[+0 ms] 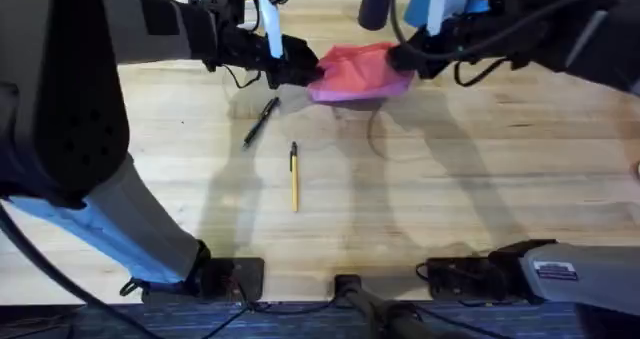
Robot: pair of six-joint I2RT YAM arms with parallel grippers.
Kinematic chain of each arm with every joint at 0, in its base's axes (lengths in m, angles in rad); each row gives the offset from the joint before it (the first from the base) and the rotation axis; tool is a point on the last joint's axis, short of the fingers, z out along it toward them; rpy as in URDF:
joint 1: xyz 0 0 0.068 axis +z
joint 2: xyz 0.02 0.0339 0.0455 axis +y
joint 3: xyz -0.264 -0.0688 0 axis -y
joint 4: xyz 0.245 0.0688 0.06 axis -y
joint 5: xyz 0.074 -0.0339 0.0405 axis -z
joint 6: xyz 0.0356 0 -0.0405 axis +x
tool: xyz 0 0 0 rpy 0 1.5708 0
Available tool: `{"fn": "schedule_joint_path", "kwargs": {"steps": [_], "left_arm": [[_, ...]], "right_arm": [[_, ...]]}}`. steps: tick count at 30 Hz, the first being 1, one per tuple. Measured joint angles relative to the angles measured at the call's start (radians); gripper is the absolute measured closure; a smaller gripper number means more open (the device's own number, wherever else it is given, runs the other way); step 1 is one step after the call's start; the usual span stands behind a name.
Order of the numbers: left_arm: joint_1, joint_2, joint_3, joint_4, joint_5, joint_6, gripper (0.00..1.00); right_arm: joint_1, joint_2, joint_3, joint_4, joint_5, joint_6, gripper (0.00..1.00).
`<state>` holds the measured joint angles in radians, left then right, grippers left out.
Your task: Unzip the bag, pick up the pens from the table one at a time and place them inside, then zip the bag closed.
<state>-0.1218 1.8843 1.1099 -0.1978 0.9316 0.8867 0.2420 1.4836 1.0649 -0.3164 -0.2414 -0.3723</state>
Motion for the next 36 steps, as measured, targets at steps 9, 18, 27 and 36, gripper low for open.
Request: {"fn": "schedule_joint_path", "kwargs": {"steps": [9,18,27,36], "left_arm": [[0.013,0.0,0.0,0.0,-0.02,0.0,0.959],[0.013,0.0,0.0,-0.001,-0.023,0.0,0.958],[0.012,0.0,0.0,0.0,-0.02,0.0,0.958],[-0.028,0.0,0.001,0.007,0.032,0.0,0.959]], "right_arm": [[0.071,0.015,0.001,0.09,0.046,0.055,0.97],[0.085,-0.001,0.006,0.075,0.054,0.141,0.97],[0.094,-0.1,0.006,-0.025,-0.026,0.167,0.285],[0.011,-0.214,0.008,-0.182,-0.106,0.171,0.005]]}}
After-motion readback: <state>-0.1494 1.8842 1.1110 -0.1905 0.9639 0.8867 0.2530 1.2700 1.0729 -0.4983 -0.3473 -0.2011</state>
